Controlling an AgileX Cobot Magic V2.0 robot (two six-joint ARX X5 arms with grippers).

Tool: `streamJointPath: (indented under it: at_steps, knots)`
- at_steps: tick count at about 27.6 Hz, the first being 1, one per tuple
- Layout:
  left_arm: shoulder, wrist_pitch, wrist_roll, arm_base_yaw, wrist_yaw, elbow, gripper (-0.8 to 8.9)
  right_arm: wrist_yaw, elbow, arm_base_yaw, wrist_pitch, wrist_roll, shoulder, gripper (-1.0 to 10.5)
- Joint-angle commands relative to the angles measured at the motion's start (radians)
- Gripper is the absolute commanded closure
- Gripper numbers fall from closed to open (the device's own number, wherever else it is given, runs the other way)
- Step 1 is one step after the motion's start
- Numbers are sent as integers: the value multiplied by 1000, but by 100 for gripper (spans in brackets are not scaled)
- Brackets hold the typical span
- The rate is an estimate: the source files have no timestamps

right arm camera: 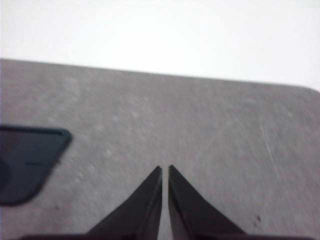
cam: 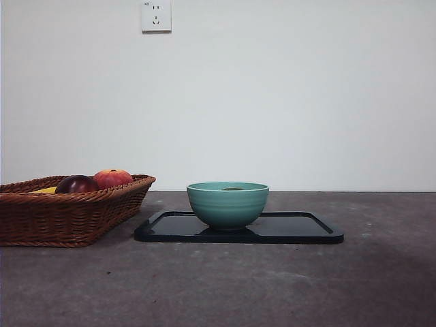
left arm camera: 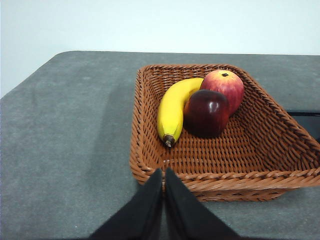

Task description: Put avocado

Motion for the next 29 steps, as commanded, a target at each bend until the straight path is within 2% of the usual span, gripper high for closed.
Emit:
streamJointPath:
  at_steps: [1,8,29]
  knots:
    - [-1,-8,-2,2,-6,-21,807,0,-43,-17,25,17,-3,930]
    - [-1,-8,-2,2,-6,-21,807,5,-137,-23,48,19,-2,930]
    - [-1,-7,-2,2,-6,-21,807,-1,-161,-23,134,27,-3,930]
